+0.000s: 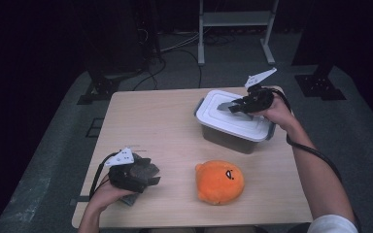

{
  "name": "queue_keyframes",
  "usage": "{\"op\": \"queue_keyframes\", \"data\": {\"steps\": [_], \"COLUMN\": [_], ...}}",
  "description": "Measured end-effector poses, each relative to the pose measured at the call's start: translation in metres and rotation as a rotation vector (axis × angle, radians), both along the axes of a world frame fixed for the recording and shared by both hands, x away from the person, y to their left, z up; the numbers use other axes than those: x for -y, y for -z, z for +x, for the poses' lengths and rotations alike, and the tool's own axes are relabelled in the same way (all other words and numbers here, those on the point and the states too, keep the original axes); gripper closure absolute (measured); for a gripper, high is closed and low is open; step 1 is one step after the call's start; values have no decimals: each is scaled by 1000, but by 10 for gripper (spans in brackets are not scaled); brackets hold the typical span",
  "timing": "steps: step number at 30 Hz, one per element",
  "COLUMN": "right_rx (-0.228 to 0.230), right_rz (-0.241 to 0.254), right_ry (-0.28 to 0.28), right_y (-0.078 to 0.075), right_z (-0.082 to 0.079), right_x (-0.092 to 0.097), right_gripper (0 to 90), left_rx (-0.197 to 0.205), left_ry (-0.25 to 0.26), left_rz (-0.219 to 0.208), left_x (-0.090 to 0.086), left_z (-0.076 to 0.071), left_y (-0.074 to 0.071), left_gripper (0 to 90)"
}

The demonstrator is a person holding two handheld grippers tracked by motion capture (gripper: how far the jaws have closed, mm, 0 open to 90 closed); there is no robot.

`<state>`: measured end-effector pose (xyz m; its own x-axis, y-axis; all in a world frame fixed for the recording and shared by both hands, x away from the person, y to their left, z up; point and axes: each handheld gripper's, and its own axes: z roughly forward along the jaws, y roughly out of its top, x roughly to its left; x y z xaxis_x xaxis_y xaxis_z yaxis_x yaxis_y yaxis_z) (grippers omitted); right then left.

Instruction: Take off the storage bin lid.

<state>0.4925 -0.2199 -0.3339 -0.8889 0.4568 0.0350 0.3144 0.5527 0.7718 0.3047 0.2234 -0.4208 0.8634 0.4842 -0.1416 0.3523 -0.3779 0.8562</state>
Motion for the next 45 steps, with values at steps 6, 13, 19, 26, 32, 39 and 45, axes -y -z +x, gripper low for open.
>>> {"op": "queue_keyframes", "data": {"steps": [6,13,19,26,32,39,45], "right_rx": [2,9,6,11,3,-5,7], "right_rz": [-5,-4,3,-5,-8,-13,-9], "right_ry": [-66,-129,-149,-149,-139,-134,-119], "right_y": [0,0,1,0,0,-1,-3], "right_z": [-7,-14,-17,-19,-21,-23,-24], "right_x": [-19,-40,-51,-58,-62,-65,-64], "right_gripper": [653,653,653,653,652,653,654], "left_rx": [-2,4,4,0,-3,-4,-6], "left_ry": [3,9,9,8,11,11,12], "left_rz": [-1,1,0,-2,-3,-3,-3], "left_x": [1,1,0,-1,0,0,0], "left_z": [0,-1,-1,-1,-1,-2,-2], "left_y": [0,-1,-1,0,0,0,1], "left_gripper": [161,161,161,161,161,161,161]}}
